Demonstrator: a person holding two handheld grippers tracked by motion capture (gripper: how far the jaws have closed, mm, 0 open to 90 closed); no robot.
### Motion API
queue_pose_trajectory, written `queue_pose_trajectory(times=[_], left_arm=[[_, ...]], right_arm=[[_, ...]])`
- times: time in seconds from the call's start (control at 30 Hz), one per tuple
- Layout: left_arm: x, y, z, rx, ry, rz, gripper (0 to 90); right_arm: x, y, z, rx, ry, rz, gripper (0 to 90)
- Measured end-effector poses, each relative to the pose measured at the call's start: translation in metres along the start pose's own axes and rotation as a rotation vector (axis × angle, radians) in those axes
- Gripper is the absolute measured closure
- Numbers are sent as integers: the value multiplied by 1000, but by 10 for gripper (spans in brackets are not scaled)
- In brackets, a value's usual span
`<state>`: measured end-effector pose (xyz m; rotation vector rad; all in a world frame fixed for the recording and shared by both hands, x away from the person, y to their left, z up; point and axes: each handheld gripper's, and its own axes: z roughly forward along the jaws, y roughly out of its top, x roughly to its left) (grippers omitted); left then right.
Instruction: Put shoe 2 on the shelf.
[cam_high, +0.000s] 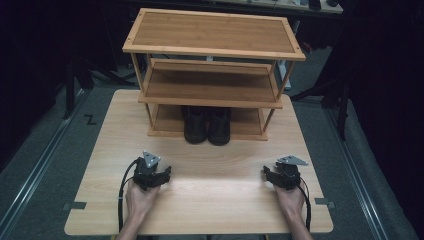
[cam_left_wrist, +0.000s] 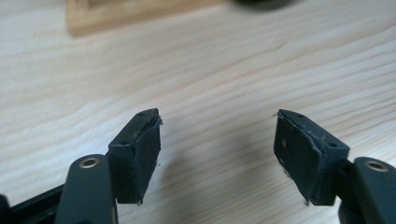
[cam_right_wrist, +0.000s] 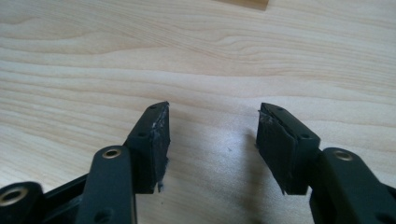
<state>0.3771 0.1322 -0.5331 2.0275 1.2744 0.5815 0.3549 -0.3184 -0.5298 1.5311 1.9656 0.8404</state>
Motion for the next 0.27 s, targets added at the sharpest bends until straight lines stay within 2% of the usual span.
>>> queue_pose_trajectory(times=[0.03,0.07,0.27], left_arm=[[4,-2,1,-15,-23,-29,299],[5,-3,0,-17,-16,-41,303],[5,-3,0,-16,-8,-39,310]], right_arm=[[0,0,0,0,-3,0,448],[0,0,0,-1,-4,-1,448],[0,0,0,3,2,-4,416]])
